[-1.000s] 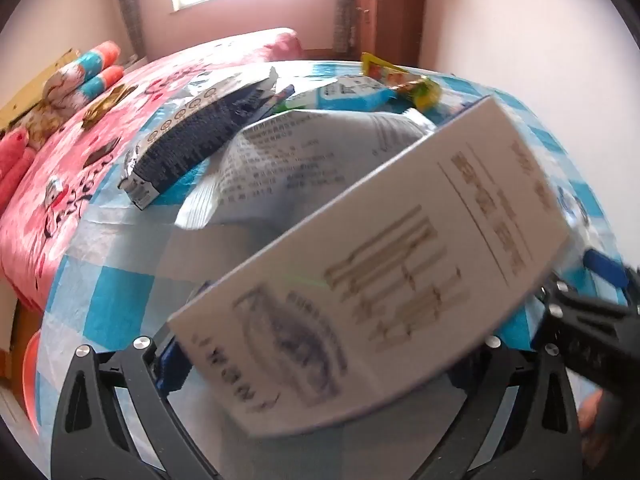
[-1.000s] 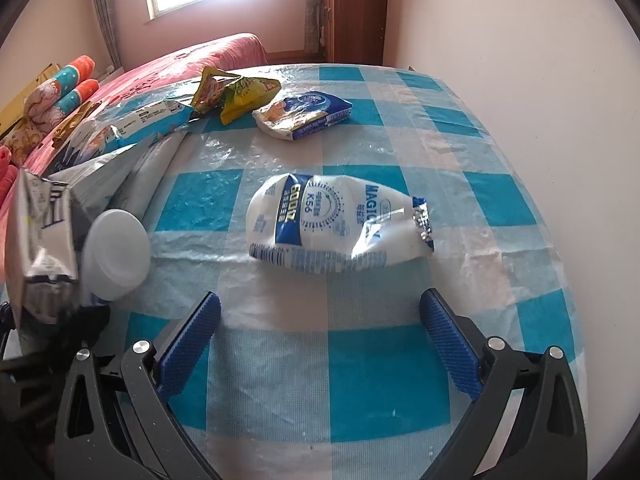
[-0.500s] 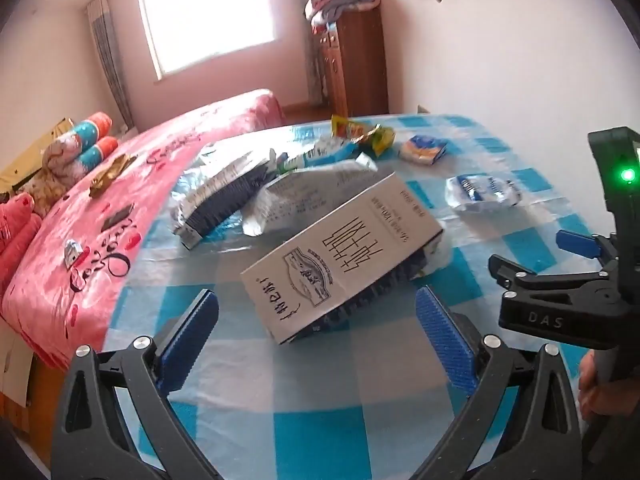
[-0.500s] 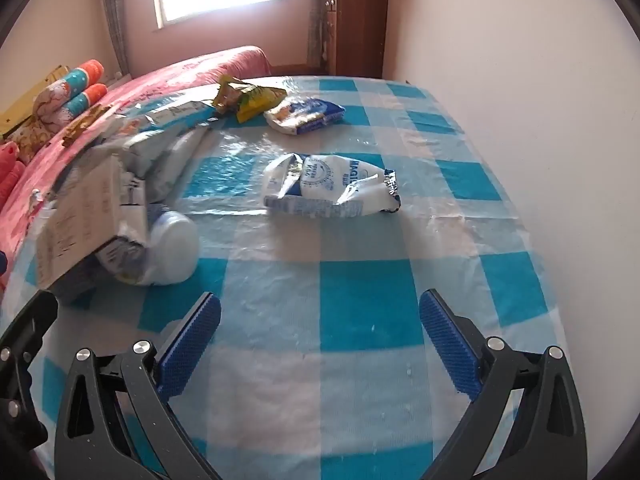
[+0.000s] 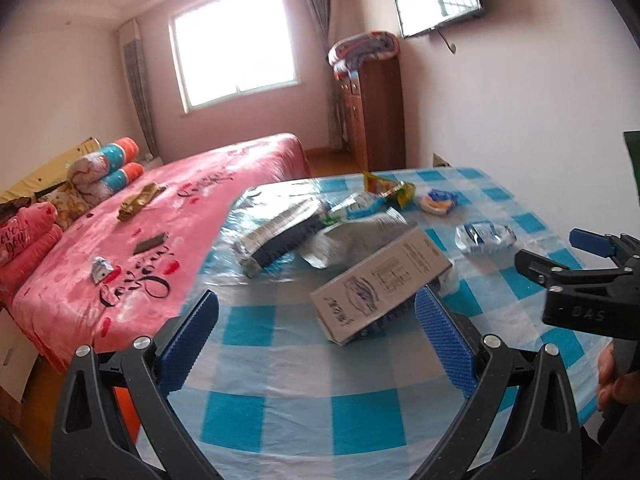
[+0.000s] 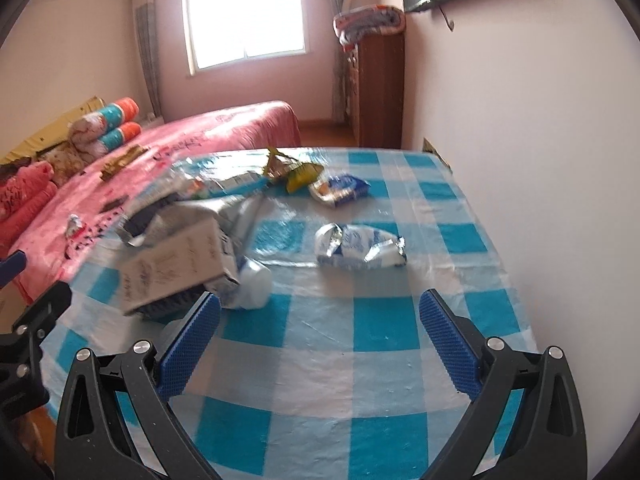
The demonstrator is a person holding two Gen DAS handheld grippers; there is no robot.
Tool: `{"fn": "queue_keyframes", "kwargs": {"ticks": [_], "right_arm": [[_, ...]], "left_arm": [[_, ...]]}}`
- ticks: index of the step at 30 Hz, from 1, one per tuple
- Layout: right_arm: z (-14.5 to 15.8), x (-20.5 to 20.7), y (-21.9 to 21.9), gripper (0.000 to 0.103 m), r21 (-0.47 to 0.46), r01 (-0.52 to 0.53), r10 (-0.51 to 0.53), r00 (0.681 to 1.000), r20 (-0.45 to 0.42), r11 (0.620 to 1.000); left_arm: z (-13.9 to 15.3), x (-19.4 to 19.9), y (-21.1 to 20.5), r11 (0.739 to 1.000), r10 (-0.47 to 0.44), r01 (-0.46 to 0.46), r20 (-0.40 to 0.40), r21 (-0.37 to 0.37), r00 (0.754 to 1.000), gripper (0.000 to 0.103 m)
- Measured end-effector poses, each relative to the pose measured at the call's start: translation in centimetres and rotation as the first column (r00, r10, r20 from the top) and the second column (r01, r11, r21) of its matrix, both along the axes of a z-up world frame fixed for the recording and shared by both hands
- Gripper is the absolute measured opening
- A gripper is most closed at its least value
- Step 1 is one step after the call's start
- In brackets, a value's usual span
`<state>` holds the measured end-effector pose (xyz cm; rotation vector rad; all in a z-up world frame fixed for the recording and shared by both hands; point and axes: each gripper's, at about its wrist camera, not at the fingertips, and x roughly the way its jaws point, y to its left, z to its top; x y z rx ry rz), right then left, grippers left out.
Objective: Collect trash
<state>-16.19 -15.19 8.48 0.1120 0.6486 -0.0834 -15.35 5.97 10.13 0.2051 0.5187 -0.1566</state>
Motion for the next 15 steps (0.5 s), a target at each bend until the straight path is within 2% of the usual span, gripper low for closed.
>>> {"fn": "queue_keyframes", "kwargs": {"ticks": [8,15], "right_arm": [[1.5,-2.0,2.5,0.098,-0.088,-0.035,0.04,0.998,0.053,0.995],[2.8,-3.4,3.4,0.098,-0.095,-0.044,0.052,0.995,0.081,0.994]], "left_arm": [[1.3,-1.4,2.1,0.999,0.033,-0.031,0.051,-0.039,0.998,0.099],[2.2,-2.6,3.1,0.996,0.051,-0.044,0.083,-0.081,0.995,0.099]]}}
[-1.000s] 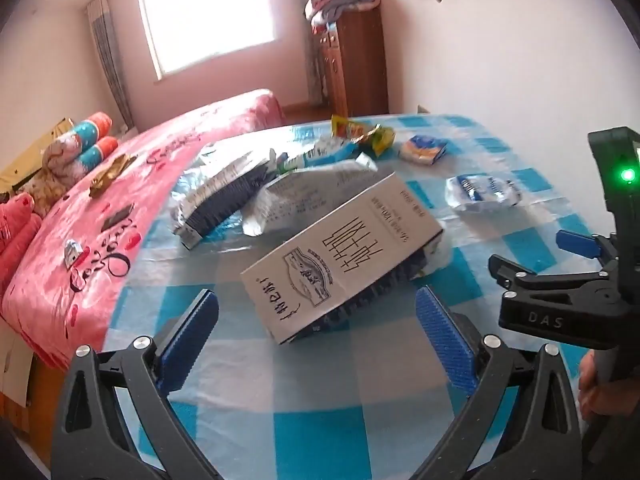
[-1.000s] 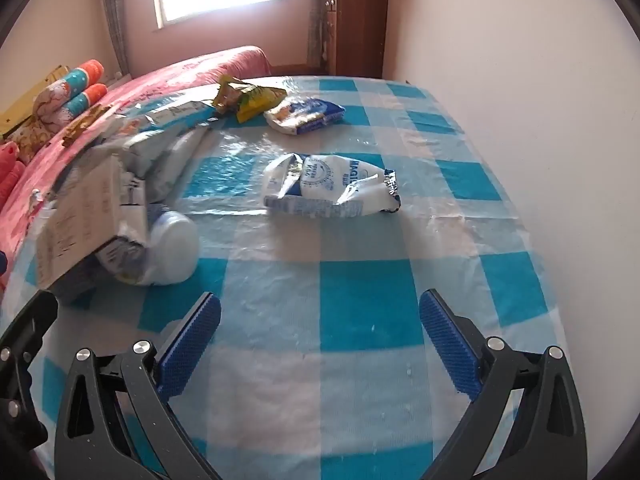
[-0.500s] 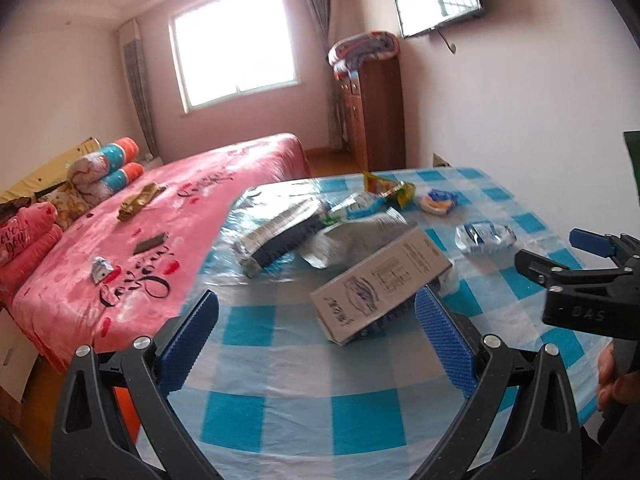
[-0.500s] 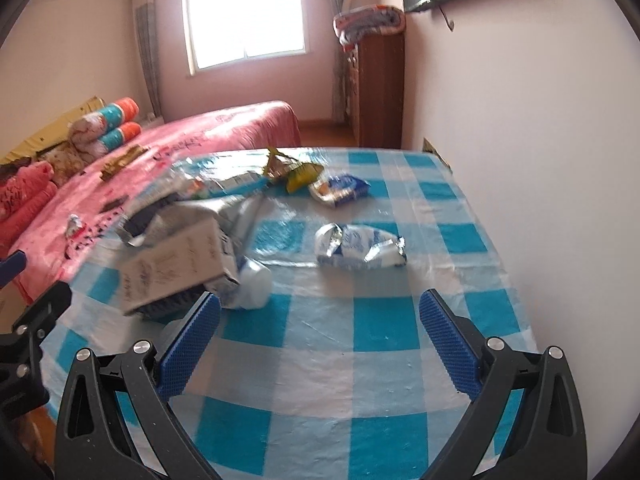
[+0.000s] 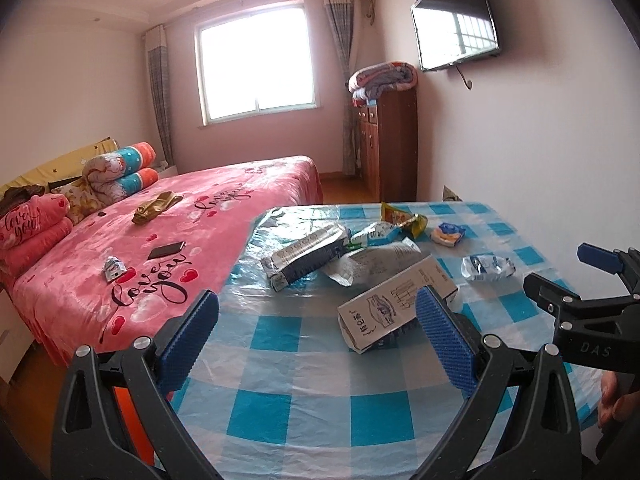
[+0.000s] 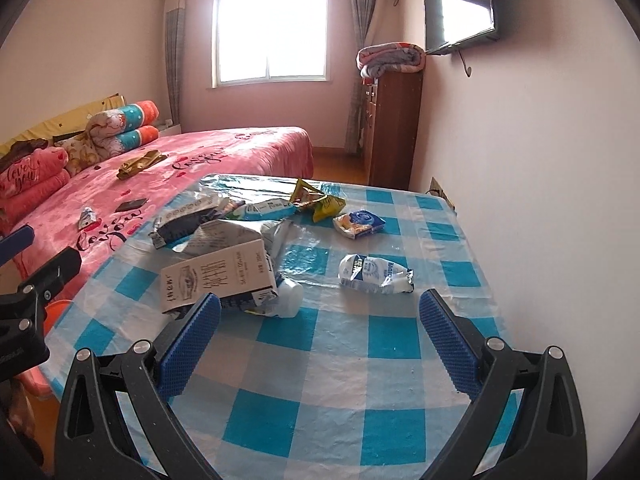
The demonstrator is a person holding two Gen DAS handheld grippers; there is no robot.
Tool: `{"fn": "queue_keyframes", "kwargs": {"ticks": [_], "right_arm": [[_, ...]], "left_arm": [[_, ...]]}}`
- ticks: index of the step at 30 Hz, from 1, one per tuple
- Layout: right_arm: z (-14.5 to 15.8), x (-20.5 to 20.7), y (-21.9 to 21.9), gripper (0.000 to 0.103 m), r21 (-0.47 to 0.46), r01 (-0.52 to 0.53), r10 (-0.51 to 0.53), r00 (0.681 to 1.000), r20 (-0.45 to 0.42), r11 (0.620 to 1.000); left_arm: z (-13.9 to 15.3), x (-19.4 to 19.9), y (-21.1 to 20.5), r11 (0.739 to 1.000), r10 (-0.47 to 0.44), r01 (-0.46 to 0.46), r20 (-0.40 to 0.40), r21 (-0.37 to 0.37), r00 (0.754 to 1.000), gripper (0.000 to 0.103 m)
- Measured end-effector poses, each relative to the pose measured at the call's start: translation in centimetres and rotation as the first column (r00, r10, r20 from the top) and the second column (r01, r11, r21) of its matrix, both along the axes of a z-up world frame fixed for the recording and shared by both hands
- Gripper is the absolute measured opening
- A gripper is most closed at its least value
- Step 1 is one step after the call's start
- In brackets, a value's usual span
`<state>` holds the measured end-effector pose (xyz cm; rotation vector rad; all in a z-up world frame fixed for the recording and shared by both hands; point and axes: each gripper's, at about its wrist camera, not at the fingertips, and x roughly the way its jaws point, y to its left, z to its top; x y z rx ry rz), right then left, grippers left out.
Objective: Collect trash
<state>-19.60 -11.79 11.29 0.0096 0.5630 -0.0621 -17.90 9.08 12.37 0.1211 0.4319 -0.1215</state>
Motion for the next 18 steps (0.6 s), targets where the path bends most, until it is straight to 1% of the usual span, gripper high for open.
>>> {"fn": "queue_keyframes", "kwargs": {"ticks": [2,4,7,10,14,18], "right_arm": [[0.5,-0.4,0.1,0.098,-0.006,0.004,-0.004,1.0,0.011,1.0],[0.8,-0.8,0.3,0.098,-0.014,0.008,-0.007,1.0,0.019,1.0],[1.1,-1.3,0.4,0.098,-0.014,0.008,-0.008,1.0,0.029,1.0],[1.3,-1.9,0.3,0.098,0.004,-0.004,0.004,0.999,0.051,1.0],[1.5,-2.6,0.3,0.098,0.007,-0.009,0.009,0.997,0.082,1.0],[1.6,-3.1,0.1,0.098,0.01,-0.004,0.003,0.994,0.107,1.0]], "left_arm": [[0.3,-0.3,0.4,1.0,-0.002,0.002,0.013,-0.027,1.0,0.099],[0.7,-0.9,1.0,0.997,-0.006,0.009,0.042,-0.074,0.999,0.099],[1.2,-1.5,1.8,0.992,-0.005,0.015,0.081,-0.123,0.997,0.099],[1.7,-1.7,2.4,0.99,0.022,-0.008,0.1,-0.139,0.995,0.099],[2.0,-1.8,2.7,0.989,0.045,-0.03,0.097,-0.148,0.994,0.099],[2.0,-2.1,3.0,0.987,0.048,-0.033,0.096,-0.155,0.994,0.099]]}}
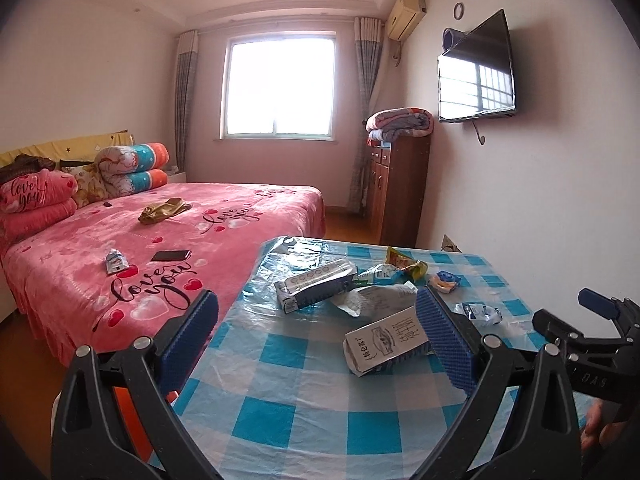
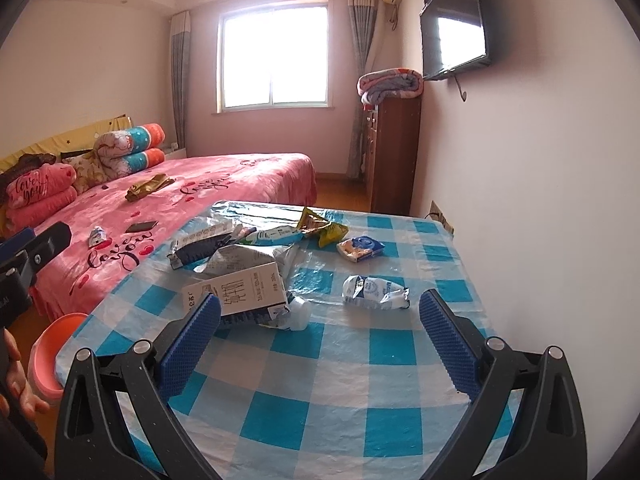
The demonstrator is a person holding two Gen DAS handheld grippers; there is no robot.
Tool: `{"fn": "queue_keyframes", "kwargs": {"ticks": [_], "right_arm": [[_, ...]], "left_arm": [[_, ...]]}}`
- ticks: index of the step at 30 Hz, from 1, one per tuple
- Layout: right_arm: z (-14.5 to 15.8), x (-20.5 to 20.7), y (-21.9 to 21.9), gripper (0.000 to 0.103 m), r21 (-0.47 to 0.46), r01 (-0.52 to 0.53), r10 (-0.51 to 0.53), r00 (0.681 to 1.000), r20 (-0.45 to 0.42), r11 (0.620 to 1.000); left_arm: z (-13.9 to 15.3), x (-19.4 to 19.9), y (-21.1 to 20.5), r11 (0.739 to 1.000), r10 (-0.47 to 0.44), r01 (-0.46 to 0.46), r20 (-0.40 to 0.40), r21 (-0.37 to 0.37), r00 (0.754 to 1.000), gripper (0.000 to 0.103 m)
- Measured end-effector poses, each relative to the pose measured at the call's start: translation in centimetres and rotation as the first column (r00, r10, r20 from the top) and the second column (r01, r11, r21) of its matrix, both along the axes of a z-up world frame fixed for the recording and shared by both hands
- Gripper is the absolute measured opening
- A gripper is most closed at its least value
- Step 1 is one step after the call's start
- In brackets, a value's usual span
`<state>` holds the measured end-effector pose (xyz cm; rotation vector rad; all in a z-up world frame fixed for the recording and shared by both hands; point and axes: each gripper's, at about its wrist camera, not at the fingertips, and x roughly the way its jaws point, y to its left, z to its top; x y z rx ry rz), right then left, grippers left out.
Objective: Collect trash
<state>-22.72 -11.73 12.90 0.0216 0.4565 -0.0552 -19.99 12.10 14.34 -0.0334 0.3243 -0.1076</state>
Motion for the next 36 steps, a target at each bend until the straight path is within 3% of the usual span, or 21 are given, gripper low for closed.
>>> {"fn": "queue_keyframes", "kwargs": {"ticks": [14,25,36], "right_arm": [[-0.6,-1.9,1.2,0.098,-0.033,-0.053,0.055,0.996,0.071,0.998],[-1.7,-1.5,1.4,0.098,-0.015,-0.067,0.068,0.998,0.011,0.998],[-2.6,-0.5,-0.8,0.098,0.039,-0.009,0.011,0.999,-0.045,0.999]], "left_arm": [[-0.7,-1.0,1.1,1.0,0.016,-0.016,-0.045,0.002,0.999,0.099],[-1.9,-0.5,0.8,1.0,-0.004,0.005,-0.091,0.011,0.996,0.099],[-4.7,2.1,0.8,0.999,-0.032,0.028,-0.219,-0.021,0.975,0.099]]}}
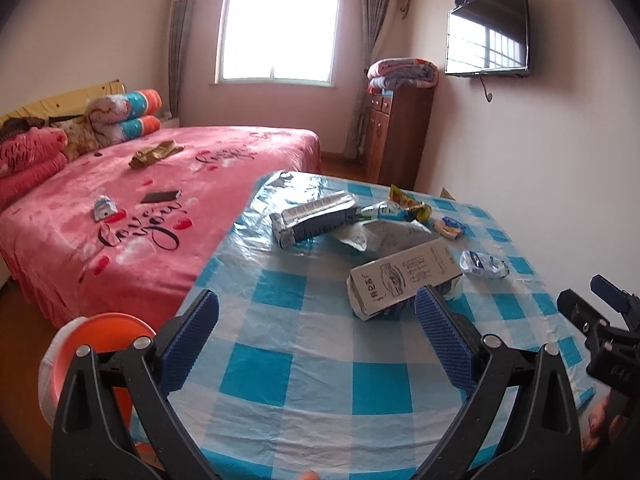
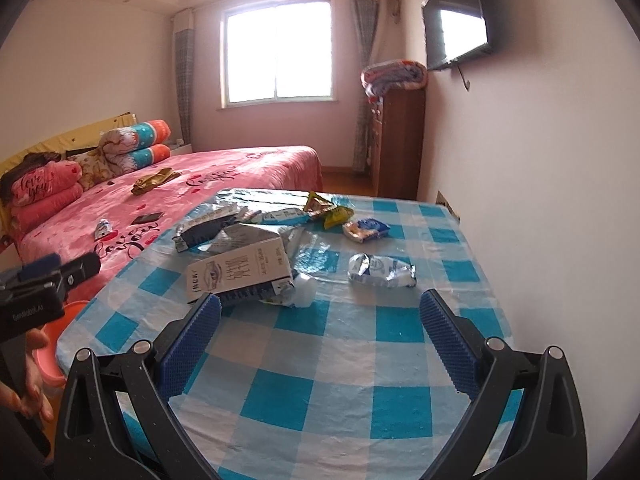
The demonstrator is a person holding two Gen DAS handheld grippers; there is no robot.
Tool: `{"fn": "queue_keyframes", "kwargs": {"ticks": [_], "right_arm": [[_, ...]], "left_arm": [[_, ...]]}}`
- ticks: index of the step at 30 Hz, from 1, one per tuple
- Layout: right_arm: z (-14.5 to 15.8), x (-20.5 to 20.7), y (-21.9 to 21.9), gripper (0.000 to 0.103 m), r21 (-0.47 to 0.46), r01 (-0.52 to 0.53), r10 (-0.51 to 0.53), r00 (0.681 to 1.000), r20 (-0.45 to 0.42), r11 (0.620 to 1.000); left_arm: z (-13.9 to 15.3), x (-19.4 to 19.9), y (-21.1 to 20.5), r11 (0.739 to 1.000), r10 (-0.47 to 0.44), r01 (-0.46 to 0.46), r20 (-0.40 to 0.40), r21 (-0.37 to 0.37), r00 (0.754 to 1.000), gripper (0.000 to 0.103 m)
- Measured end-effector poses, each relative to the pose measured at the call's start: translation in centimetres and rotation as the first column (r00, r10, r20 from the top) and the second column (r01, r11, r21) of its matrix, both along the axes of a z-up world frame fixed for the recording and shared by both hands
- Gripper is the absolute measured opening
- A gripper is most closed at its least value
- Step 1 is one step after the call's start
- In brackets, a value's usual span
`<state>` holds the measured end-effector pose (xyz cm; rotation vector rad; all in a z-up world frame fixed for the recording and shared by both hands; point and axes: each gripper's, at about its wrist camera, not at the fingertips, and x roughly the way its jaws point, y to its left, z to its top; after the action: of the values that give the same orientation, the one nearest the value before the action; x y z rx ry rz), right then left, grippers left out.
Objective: Collect trash
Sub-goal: 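Grasp the white milk carton with the left tool while the right tool grasps the white MAGICDAY pouch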
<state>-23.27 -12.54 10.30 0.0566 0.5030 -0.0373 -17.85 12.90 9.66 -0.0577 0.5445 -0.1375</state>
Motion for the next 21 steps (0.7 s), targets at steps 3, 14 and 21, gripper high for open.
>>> {"fn": "queue_keyframes", "kwargs": {"ticks": [3,14,21], "right_arm": [[-0.7,0.7,-1.1,0.098,0.029,0.026,-0.025,0.999,-0.036,0.999],[-3.4,3.4,-6.8,0.098,0.19,0.108,-0.075,0.982,-0.175,0.976],[-4.8,5.6,-9.0,0.098,0.218,0.124,-0.065,0.964,-0.258,0.968]], "left_arm": [[-0.6,0.5,-0.4,1.0,-0.013,0.013,-0.01,0.018,1.0,0.099],[-1.3,3.6,-2.6,0.965,-0.236,0.24,-0.045,0.109,0.971,0.099],[-2.3,6.4,-5.9,0.896,-0.396,0.411,-0.12,0.167,0.911,0.097]]}}
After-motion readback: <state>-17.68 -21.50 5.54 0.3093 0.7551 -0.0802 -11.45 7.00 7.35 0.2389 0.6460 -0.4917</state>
